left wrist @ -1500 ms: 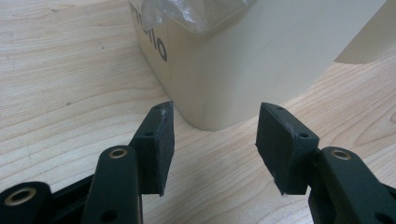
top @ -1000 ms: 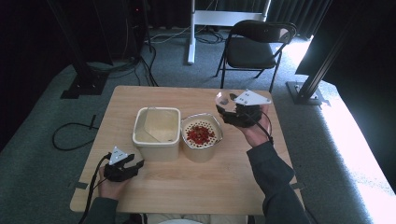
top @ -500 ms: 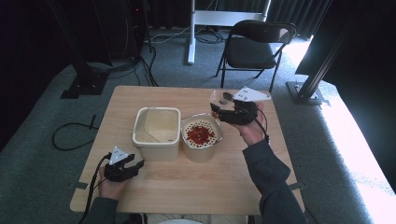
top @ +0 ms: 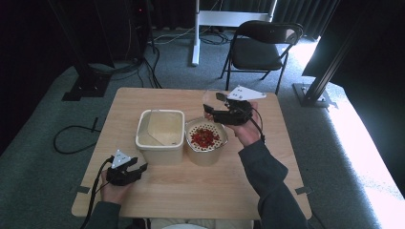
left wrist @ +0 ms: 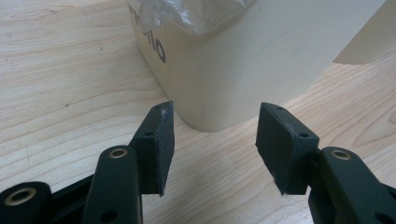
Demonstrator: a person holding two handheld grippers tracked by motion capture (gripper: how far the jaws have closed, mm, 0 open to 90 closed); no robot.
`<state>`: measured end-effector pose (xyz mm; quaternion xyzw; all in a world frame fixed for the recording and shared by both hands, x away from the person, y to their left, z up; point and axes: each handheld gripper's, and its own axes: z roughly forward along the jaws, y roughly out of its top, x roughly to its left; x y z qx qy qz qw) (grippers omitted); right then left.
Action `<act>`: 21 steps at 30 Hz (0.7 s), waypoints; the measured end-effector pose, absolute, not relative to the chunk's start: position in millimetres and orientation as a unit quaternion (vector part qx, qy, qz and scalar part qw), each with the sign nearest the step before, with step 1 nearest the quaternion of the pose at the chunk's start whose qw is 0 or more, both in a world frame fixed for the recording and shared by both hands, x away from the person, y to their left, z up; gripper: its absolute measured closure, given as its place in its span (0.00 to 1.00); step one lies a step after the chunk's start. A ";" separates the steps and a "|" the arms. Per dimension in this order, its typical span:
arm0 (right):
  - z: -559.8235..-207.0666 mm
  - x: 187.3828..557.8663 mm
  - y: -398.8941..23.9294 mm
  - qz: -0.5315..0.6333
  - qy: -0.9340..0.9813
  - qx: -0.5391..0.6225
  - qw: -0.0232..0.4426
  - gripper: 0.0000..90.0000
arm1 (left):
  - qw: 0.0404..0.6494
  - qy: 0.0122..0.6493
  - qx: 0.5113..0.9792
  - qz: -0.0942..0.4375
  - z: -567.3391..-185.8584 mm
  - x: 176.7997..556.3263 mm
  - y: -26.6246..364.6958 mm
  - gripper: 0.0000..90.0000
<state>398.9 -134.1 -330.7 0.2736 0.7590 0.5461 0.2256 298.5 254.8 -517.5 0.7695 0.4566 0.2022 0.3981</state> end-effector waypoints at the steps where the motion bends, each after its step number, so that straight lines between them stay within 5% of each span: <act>1: -330.3 399.3 -131.8 0.546 0.760 0.271 0.225 0.38 | 0.398 0.456 0.770 0.202 -517.5 298.6 254.9 0.53; 21: -330.2 408.7 -85.9 0.551 0.774 0.246 0.193 0.37 | 0.400 0.456 0.769 0.202 -517.2 298.6 254.4 0.53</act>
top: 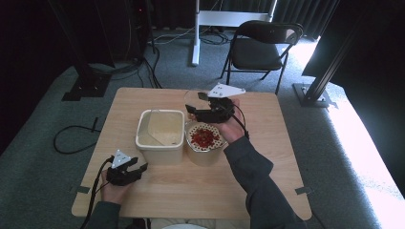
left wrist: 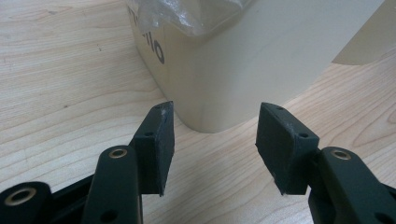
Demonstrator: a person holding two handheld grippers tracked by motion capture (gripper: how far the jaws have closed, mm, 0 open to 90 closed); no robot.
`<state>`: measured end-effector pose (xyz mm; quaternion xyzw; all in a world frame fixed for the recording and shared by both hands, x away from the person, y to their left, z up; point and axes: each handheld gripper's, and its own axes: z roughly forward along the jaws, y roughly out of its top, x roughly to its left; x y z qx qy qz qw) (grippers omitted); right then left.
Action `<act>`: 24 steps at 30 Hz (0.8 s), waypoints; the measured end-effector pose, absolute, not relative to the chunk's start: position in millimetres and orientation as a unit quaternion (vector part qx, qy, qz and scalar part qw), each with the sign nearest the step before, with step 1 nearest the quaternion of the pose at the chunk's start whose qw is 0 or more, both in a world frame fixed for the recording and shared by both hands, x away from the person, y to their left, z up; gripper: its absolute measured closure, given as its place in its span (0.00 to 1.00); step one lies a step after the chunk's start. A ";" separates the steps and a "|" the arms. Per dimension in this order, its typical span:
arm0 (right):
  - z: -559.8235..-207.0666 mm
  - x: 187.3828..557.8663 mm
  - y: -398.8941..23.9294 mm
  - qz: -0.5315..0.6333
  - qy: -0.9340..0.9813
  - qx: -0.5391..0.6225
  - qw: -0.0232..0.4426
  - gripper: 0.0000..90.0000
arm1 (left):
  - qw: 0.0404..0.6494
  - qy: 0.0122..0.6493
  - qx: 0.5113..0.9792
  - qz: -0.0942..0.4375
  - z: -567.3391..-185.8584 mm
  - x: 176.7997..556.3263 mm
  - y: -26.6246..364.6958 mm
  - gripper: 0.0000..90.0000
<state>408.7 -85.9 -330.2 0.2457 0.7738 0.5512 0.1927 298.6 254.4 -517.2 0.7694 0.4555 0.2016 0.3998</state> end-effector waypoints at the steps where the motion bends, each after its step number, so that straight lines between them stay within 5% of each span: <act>1: -329.8 409.4 -83.3 0.552 0.774 0.246 0.190 0.37 | 0.400 0.455 0.769 0.202 -517.2 298.6 254.5 0.53; 24: -333.7 416.9 -25.5 0.541 0.789 0.231 0.177 0.33 | 0.402 0.454 0.769 0.204 -515.6 297.1 256.4 0.53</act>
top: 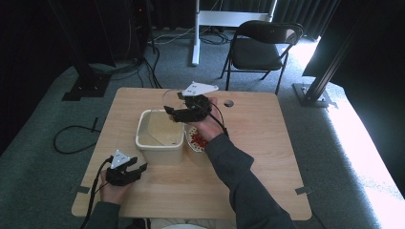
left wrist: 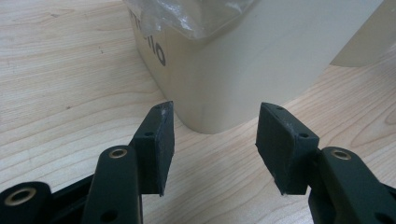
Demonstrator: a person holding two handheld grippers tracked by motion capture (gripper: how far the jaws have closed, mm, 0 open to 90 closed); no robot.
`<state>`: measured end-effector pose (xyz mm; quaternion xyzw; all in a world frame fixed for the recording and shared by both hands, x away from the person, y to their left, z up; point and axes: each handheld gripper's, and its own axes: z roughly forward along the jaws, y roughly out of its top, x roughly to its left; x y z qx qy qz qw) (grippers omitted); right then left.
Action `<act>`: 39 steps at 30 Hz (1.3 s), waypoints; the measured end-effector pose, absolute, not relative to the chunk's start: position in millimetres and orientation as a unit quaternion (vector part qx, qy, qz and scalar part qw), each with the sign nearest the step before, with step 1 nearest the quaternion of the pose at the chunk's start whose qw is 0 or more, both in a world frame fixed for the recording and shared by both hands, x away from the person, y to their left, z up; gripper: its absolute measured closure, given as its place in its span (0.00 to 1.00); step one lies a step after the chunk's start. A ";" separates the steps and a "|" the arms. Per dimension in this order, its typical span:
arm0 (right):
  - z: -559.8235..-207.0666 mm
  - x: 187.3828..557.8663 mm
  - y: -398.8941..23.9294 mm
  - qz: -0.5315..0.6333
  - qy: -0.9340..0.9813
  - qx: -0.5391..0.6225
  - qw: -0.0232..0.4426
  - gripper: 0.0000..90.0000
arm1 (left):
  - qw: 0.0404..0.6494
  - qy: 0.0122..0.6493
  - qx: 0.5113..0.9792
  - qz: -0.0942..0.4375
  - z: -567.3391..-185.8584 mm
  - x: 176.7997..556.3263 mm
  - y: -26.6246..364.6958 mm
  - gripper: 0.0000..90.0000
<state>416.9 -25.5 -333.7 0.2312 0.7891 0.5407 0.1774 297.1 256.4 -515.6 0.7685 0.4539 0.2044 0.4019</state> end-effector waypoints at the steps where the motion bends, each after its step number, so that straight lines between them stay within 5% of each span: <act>1: -334.3 417.2 -23.7 0.540 0.790 0.230 0.175 0.33 | 0.402 0.455 0.768 0.204 -515.6 296.9 256.7 0.53; 21: -345.5 424.3 0.3 0.535 0.798 0.234 0.149 0.32 | 0.404 0.456 0.766 0.204 -515.3 296.2 257.7 0.53; 26: -348.6 427.9 2.3 0.540 0.792 0.251 0.134 0.21 | 0.405 0.456 0.766 0.204 -515.3 296.2 258.2 0.53; 39: -347.7 430.4 -1.8 0.538 0.791 0.260 0.132 0.19 | 0.404 0.456 0.766 0.202 -515.7 296.3 257.0 0.53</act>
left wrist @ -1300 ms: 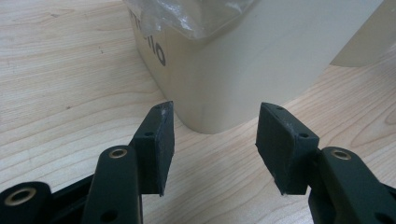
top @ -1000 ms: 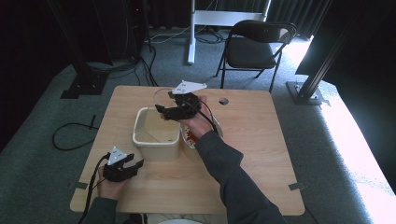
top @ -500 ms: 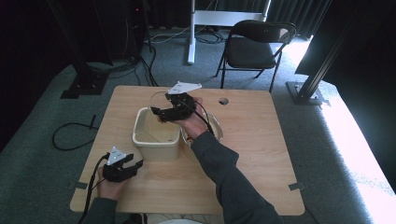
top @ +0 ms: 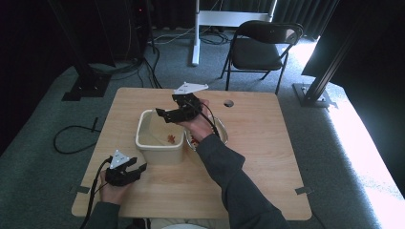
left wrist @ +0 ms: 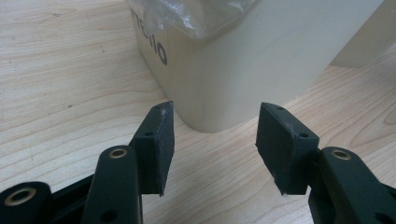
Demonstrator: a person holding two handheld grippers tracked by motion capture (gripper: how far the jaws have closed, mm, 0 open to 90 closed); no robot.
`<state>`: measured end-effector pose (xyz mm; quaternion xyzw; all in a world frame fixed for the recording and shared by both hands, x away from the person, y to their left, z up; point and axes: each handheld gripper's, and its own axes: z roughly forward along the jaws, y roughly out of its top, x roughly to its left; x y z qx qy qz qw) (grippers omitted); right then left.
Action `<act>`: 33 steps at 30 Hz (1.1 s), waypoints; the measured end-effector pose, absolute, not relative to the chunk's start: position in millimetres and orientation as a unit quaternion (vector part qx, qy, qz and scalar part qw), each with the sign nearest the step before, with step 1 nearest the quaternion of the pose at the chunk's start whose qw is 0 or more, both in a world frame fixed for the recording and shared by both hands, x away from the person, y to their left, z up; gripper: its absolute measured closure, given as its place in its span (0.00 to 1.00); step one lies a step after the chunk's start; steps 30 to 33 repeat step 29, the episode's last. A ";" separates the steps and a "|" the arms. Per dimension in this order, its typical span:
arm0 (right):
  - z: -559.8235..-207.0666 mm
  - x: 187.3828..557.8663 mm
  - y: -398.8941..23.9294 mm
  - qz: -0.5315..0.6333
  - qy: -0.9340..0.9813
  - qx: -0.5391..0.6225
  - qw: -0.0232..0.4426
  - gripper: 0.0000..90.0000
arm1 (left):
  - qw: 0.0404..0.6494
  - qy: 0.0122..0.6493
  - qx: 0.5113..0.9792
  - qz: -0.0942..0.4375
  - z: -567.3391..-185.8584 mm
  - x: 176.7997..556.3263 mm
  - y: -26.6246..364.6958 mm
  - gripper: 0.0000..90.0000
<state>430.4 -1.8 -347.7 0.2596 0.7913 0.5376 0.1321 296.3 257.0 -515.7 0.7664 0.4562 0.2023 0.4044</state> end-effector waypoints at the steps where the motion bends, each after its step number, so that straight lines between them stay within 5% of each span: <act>1: -347.2 430.1 -2.4 0.536 0.792 0.261 0.134 0.19 | 0.405 0.456 0.766 0.202 -515.8 296.3 257.0 0.53; 16: -339.2 412.3 -54.0 0.541 0.780 0.264 0.172 0.20 | 0.403 0.456 0.767 0.202 -516.2 296.4 256.4 0.53; 29: -371.4 391.0 -144.6 0.500 0.766 0.316 0.249 0.22 | 0.399 0.455 0.771 0.199 -518.2 297.7 253.0 0.53; 33: -371.4 391.0 -144.6 0.500 0.766 0.316 0.249 0.22 | 0.399 0.455 0.771 0.199 -518.2 297.7 253.0 0.53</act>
